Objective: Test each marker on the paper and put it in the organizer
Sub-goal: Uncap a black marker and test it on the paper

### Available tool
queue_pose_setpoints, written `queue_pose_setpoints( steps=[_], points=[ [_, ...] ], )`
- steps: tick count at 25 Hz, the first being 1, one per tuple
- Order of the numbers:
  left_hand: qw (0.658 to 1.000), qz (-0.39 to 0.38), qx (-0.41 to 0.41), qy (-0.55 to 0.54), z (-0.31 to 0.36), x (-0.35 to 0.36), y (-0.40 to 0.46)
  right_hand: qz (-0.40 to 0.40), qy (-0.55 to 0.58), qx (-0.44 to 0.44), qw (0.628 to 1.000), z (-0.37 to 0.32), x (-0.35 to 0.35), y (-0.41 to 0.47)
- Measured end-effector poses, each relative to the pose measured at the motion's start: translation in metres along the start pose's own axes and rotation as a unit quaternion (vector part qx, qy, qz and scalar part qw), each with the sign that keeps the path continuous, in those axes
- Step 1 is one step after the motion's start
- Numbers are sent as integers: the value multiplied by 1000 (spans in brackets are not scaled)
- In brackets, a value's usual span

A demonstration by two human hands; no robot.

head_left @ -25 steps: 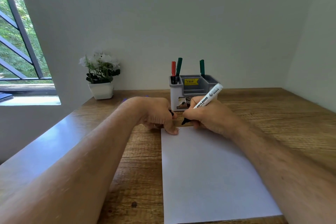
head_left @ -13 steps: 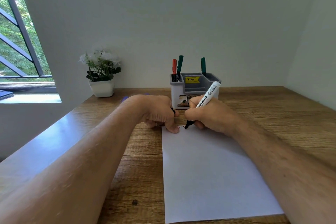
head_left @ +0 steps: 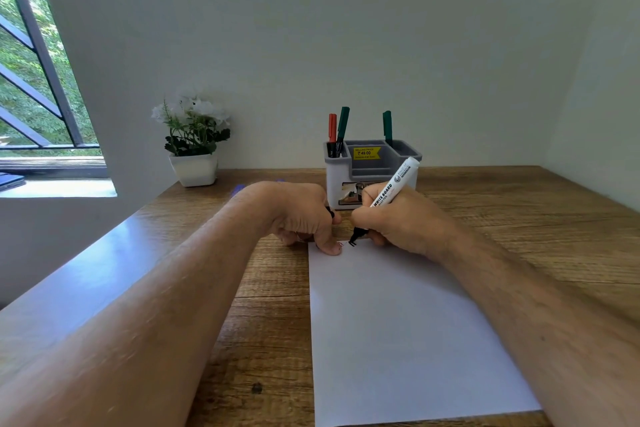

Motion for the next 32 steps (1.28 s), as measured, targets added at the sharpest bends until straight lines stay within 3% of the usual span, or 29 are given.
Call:
queue_pose_setpoints(
  steps=[12, 18, 23, 28, 32],
  points=[
    [1000, -7, -7, -6, -3, 0, 3, -16, -11, -2, 1000, -3, 3, 0],
    [1000, -12, 1, -7, 0, 1, 1, 32, -30, 8, 999, 2, -9, 2],
    [995, 40, 72, -58, 13, -11, -13, 65, 64, 1, 996, 1, -20, 2],
    [936, 98, 186, -283, 28, -32, -29, 98, 318, -49, 942, -1, -36, 5],
    [874, 168, 260, -375, 33, -49, -36, 98, 407, -71, 906, -5, -39, 6]
  ],
)
Point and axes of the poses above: each hand's wrist, its own y-axis towards the middle knuckle, its own x-axis out of the palm, z = x × y, the point moved 10 cm from there along y, towards the middle knuckle, and after that the axes turned 6 degrees about -z, right-handed, at the moved point
